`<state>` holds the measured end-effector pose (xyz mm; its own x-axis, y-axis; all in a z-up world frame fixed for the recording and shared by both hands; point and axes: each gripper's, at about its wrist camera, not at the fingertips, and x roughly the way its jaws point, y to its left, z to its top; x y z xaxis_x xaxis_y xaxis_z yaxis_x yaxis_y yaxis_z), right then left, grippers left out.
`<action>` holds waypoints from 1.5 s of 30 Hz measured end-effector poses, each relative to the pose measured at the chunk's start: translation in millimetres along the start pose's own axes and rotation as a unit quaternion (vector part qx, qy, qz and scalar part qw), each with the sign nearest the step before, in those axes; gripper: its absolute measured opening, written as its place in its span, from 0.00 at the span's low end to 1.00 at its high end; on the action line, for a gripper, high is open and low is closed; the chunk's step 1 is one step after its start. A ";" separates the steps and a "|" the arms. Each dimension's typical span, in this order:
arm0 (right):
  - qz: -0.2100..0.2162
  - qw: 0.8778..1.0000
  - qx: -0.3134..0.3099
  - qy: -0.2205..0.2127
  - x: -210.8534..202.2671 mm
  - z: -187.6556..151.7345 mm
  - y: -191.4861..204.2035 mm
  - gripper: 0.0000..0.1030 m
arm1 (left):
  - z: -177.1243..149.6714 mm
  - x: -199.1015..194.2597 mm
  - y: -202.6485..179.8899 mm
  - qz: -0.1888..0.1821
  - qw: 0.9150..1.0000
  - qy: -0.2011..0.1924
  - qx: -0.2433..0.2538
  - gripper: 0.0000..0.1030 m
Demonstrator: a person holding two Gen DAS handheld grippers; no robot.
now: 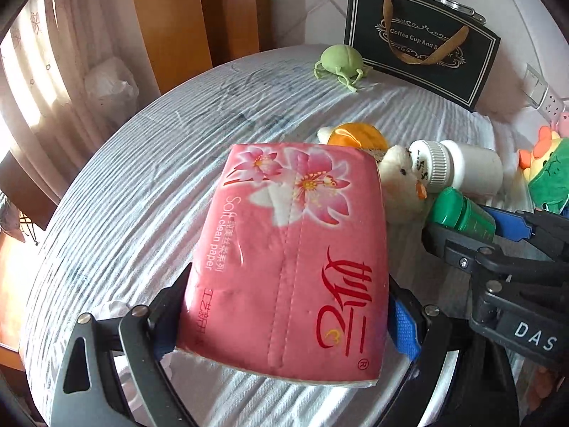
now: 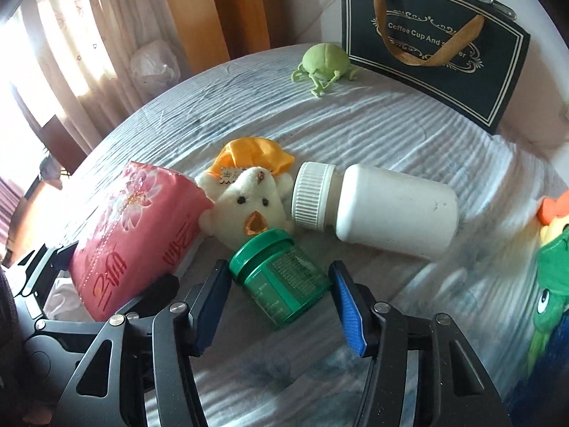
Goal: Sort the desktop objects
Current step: 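Carry the tissue pack and green jar over the blue box, then open both tools to drop the tissue pack and green jar into the box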
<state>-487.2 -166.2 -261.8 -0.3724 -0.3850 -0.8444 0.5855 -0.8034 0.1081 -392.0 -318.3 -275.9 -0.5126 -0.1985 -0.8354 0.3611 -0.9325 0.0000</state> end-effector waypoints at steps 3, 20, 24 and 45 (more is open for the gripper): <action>-0.011 1.000 0.007 -0.016 -26.5 -4.2 1.0 0.55 | -1.5 -24.8 -4.7 -0.011 1.000 -0.016 0.007 0.90; -0.166 0.961 0.073 -0.209 -317.4 -85.9 13.7 0.55 | -29.7 -261.6 -94.9 -0.152 0.965 -0.179 0.116 0.90; -0.236 0.935 0.106 -0.242 -400.1 -126.2 -2.0 0.55 | -46.0 -317.2 -146.6 -0.211 0.944 -0.200 0.157 0.90; -0.396 0.860 0.193 -0.259 -708.2 -331.5 -231.7 0.55 | -151.1 -547.3 -533.7 -0.345 0.881 -0.182 0.269 0.90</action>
<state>-120.4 443.2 137.2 -0.8732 0.2818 -0.3976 -0.2450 -0.9591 -0.1418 -186.4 333.6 98.2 -0.7162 0.4787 -0.5078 -0.5050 -0.8577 -0.0964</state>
